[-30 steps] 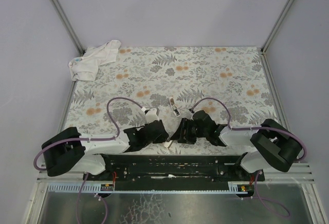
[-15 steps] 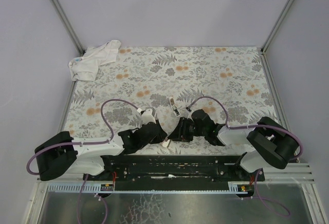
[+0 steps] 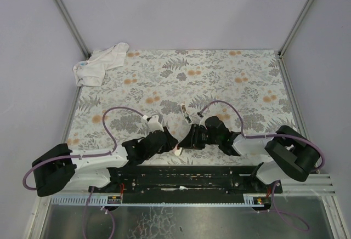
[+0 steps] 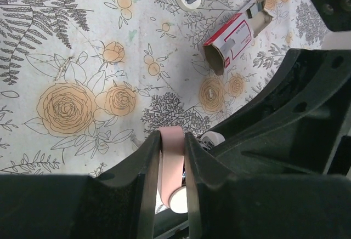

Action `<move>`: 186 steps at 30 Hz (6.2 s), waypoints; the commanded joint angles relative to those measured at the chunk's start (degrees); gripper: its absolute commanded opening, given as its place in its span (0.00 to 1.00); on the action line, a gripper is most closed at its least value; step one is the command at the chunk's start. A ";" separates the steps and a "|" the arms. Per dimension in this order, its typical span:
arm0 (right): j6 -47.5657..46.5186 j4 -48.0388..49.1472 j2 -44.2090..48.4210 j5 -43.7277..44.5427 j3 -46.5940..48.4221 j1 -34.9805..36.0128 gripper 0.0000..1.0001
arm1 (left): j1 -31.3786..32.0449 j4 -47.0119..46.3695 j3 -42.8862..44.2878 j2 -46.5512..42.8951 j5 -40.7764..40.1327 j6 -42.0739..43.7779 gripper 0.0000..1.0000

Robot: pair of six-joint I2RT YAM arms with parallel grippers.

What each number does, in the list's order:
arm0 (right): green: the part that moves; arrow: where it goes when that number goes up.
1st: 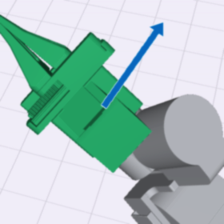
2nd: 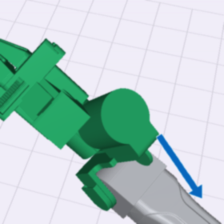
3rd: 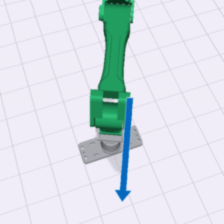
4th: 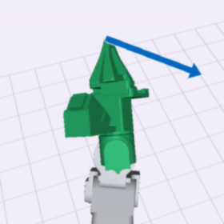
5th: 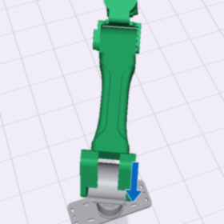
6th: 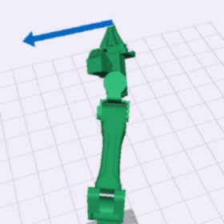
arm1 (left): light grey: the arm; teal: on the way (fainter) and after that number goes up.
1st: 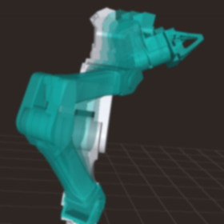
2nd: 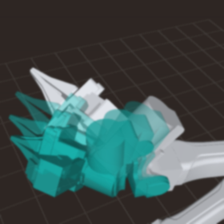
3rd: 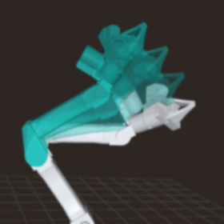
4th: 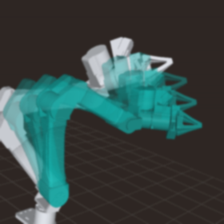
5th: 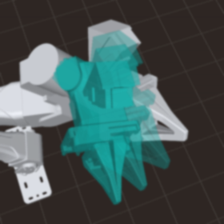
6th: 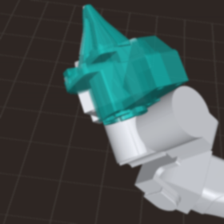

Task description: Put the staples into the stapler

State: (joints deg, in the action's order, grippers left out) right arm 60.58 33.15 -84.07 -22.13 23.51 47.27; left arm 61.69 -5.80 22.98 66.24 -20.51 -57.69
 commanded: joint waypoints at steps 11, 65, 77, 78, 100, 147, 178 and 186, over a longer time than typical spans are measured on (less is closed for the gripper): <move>-18.42 -8.63 21.14 5.13 0.72 0.58 0.00 | -4.12 2.38 -1.84 -6.23 1.13 -9.19 0.10; -35.23 17.28 43.17 14.36 -12.34 0.63 0.00 | -12.11 -21.81 -4.01 -13.07 22.24 -27.21 0.46; -34.10 17.96 43.50 14.90 -14.11 0.58 0.07 | -14.03 -24.29 -5.74 -13.54 22.71 -28.45 0.17; -33.65 17.69 43.76 15.51 -14.30 0.63 0.13 | -14.44 -24.37 -5.82 -13.67 22.97 -27.92 0.14; -39.00 -14.63 55.46 25.58 -8.05 0.55 0.80 | -34.88 8.96 26.05 17.17 50.82 52.33 0.04; -42.10 -46.96 20.72 32.57 18.66 -9.01 0.54 | -36.45 14.48 34.83 10.63 31.94 49.03 0.74; -53.50 -46.27 -9.30 29.50 31.18 -12.63 0.37 | -47.28 21.10 29.76 -2.37 27.80 46.68 0.87; -53.72 -45.94 -10.83 30.14 31.33 -12.64 0.36 | -47.58 21.10 29.84 -2.24 27.80 46.71 0.87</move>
State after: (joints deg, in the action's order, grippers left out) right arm 7.77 -13.98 -94.37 7.86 52.56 34.85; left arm 14.57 16.71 53.23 64.23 7.90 -10.68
